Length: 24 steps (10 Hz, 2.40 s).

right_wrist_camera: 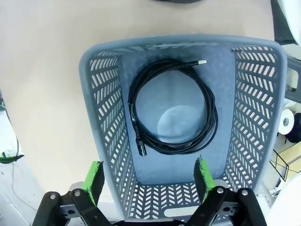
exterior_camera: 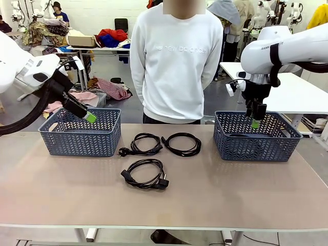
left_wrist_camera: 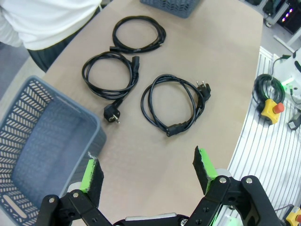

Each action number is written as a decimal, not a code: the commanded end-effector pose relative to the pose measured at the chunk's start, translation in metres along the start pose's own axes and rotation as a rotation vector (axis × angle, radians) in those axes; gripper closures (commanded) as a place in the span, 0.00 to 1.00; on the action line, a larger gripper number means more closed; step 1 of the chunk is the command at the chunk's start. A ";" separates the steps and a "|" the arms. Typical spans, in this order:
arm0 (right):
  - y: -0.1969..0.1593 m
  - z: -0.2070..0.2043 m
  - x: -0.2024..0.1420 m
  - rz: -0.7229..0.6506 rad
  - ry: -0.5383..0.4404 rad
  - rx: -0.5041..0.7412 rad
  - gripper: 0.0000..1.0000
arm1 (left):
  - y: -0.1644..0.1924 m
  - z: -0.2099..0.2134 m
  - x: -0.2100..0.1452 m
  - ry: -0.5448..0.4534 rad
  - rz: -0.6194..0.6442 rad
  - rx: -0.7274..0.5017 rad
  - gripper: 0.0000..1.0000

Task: Organize the cables according to human instructions.
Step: Pick up a bundle of cables and place it in the basket indicated by the human.

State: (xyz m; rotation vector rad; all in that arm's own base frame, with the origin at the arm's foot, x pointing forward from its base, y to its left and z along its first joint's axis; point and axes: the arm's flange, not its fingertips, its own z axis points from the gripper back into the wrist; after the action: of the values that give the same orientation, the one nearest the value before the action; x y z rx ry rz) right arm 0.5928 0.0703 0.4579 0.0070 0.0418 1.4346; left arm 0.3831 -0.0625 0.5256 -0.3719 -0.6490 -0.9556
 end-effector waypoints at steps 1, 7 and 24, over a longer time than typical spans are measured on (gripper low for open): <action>0.000 -0.001 -0.001 0.015 0.000 0.002 0.00 | 0.002 0.000 -0.001 -0.023 -0.009 -0.020 0.00; 0.031 0.011 0.012 -0.183 -0.111 -0.008 0.00 | 0.002 0.000 -0.001 -0.023 -0.009 -0.020 0.00; 0.181 0.014 0.088 -0.371 -0.319 -0.106 0.00 | 0.002 0.000 -0.001 -0.023 -0.009 -0.020 0.00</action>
State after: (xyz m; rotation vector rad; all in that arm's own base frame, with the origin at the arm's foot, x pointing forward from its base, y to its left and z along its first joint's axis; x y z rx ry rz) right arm 0.4246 0.1800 0.4723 0.1376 -0.2777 1.0507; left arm 0.3832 -0.0624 0.5262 -0.3719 -0.6498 -0.9557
